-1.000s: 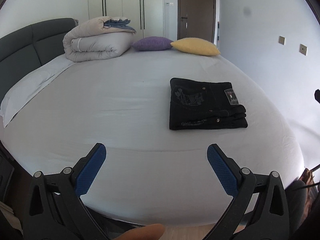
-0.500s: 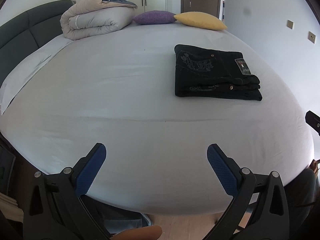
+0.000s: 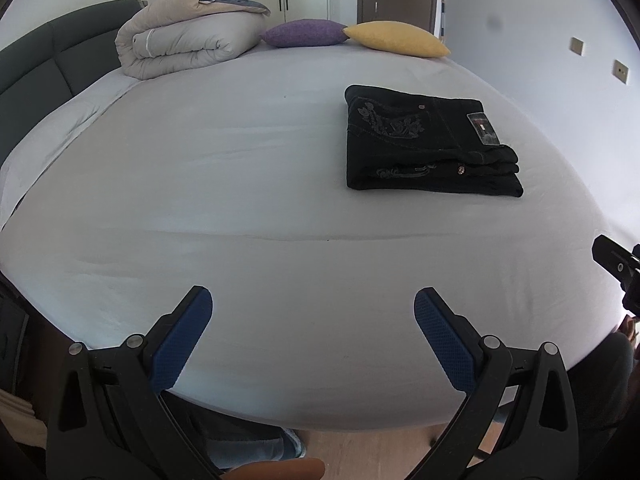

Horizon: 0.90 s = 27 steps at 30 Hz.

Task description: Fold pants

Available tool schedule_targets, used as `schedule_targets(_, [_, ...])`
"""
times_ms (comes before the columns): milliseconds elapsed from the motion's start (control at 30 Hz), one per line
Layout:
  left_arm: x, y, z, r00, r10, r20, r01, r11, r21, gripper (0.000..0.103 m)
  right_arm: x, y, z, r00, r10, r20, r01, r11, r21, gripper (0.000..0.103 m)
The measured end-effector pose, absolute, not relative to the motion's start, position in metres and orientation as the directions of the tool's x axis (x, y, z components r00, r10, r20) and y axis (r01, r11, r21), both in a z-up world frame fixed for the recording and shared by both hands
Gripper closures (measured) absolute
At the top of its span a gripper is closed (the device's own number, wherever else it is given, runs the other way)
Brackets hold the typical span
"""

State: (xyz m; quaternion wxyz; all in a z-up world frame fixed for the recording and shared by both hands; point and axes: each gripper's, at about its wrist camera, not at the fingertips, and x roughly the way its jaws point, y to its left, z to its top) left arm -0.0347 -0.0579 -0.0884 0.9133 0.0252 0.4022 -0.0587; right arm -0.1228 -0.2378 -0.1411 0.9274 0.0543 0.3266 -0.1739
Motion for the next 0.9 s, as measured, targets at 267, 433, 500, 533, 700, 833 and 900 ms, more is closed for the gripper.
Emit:
schedule_targets(267, [-0.0378,-0.0579,-0.0860,0.676,-0.094,-0.731,0.130,0.992,-0.008,0.000,-0.1219,-0.2318,-0.1431,0.729,-0.287,-0.621,0.344,0.938,-0.029,0.000])
schedule_targets(433, [-0.0390,-0.0597,-0.0852,0.679,-0.096,-0.728,0.132,0.991,-0.008,0.000,-0.1223,-0.2309,-0.1427,0.730,-0.288,-0.620,0.345,0.938,-0.029,0.000])
schedule_targets(500, [-0.0391,-0.0599,-0.0853,0.680,-0.096,-0.727,0.132,0.991,-0.008,0.000,-0.1222,-0.2304,-0.1426,0.730,-0.287,-0.621,0.345,0.938,-0.028,0.000])
schedule_targets(533, [-0.0391,-0.0599,-0.0854,0.680,-0.096,-0.727,0.132,0.991,-0.007,0.000,-0.1224,-0.2306,-0.1428,0.731,-0.288,-0.619,0.346,0.938,-0.028,0.000])
schedule_targets(700, [-0.0396,-0.0603,-0.0857,0.679,-0.096,-0.728,0.132,0.991,-0.007,0.000,-0.1217,-0.2296,-0.1435,0.730,-0.284,-0.622,0.341,0.940,-0.029,0.000])
schedule_targets(833, [-0.0400,-0.0606,-0.0860,0.679,-0.095,-0.728,0.131,0.991,-0.008,0.000,-0.1221,-0.2291,-0.1439,0.730,-0.283,-0.622,0.340,0.940,-0.028,0.000])
schedule_targets(900, [-0.0401,-0.0608,-0.0860,0.679,-0.095,-0.728,0.130,0.991,-0.008,0.000,-0.1221,-0.2290,-0.1440,0.730,-0.285,-0.622,0.341,0.940,-0.030,0.000])
